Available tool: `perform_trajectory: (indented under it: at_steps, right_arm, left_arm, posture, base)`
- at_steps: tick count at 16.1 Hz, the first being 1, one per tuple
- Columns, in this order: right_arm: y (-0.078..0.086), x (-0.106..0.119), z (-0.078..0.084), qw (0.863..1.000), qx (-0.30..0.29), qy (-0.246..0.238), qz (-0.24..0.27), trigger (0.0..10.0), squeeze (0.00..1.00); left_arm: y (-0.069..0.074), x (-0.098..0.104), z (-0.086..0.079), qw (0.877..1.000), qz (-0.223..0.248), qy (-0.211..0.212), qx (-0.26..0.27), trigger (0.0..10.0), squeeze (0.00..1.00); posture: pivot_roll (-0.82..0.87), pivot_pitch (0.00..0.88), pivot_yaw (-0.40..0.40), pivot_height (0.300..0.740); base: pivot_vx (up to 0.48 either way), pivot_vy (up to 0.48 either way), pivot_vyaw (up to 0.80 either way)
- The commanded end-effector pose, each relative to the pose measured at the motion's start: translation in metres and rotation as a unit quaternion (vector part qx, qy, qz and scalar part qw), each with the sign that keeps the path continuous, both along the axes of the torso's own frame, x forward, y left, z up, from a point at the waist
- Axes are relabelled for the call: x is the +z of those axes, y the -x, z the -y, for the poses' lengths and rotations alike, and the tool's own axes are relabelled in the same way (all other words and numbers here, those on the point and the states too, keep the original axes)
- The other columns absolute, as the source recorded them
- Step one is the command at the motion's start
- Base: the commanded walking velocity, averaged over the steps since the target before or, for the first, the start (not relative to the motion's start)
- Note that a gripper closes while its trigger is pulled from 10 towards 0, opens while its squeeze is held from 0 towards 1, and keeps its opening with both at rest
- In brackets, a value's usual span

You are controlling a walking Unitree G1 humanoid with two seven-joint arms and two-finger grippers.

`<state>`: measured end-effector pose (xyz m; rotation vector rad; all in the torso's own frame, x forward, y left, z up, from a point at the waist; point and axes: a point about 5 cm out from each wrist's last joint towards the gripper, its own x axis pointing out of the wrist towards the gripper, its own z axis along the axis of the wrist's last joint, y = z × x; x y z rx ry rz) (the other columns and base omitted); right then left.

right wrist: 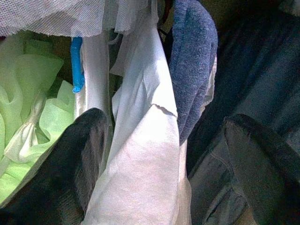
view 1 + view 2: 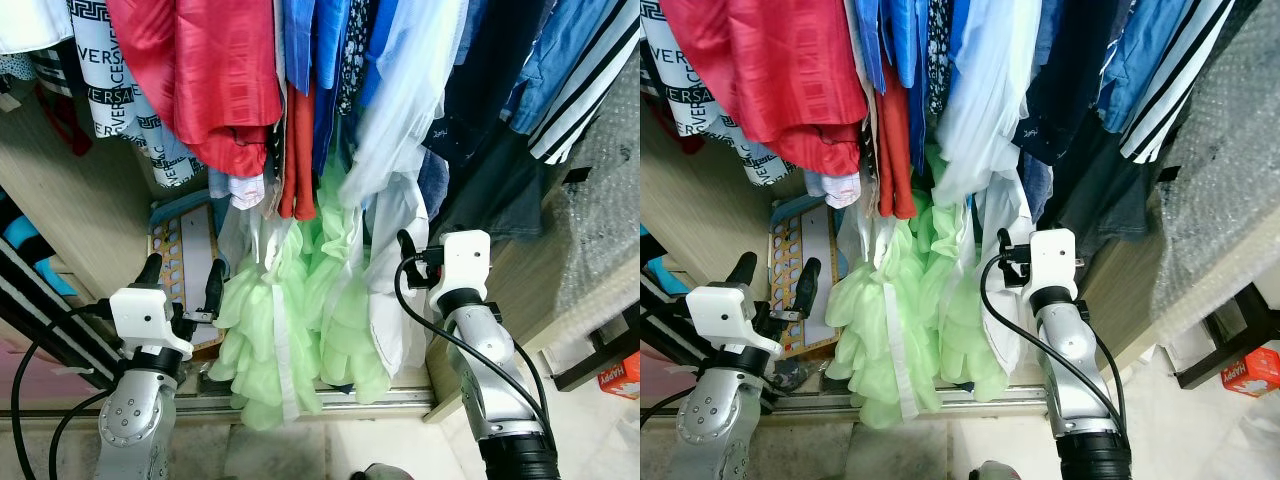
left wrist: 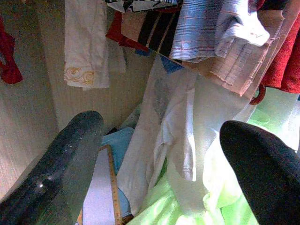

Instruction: Clean up the room

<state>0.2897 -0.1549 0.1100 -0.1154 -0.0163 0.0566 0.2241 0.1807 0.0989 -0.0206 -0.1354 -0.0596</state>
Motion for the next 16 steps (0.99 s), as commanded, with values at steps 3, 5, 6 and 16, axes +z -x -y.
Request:
perform_trajectory:
  at_steps: [3, 5, 6, 16]
  right_arm:
    - [0.007, -0.022, 0.003, 0.998, -0.002, -0.046, -0.03, 10.0, 0.0]
    - [0.008, -0.022, 0.0, 0.998, 0.009, -0.048, -0.025, 10.0, 0.0]
    - [0.012, -0.021, 0.0, 0.999, 0.013, -0.046, -0.024, 10.0, 0.0]
    - [0.019, 0.001, 0.007, 0.999, 0.029, -0.011, 0.02, 10.0, 0.0]
  left_arm:
    - [-0.024, -0.013, -0.022, 0.994, -0.092, 0.044, 0.046, 10.0, 0.0]
    - [-0.023, -0.01, -0.019, 0.995, -0.096, 0.015, 0.034, 10.0, 0.0]
    - [-0.02, -0.008, -0.02, 0.995, -0.088, 0.011, 0.035, 10.0, 0.0]
    - [0.018, -0.002, -0.028, 0.993, -0.065, 0.004, 0.095, 10.0, 0.0]
  posture:
    - [0.05, 0.0, 0.025, 0.74]
    - [0.05, 0.0, 0.039, 0.74]
    - [0.05, 0.0, 0.039, 0.74]
    - [0.05, 0.0, 0.003, 0.74]
  base:
    - [0.0, 0.0, 0.0]
    - [0.0, 0.0, 0.0]
    - [0.0, 0.0, 0.0]
    - [0.0, 0.0, 0.0]
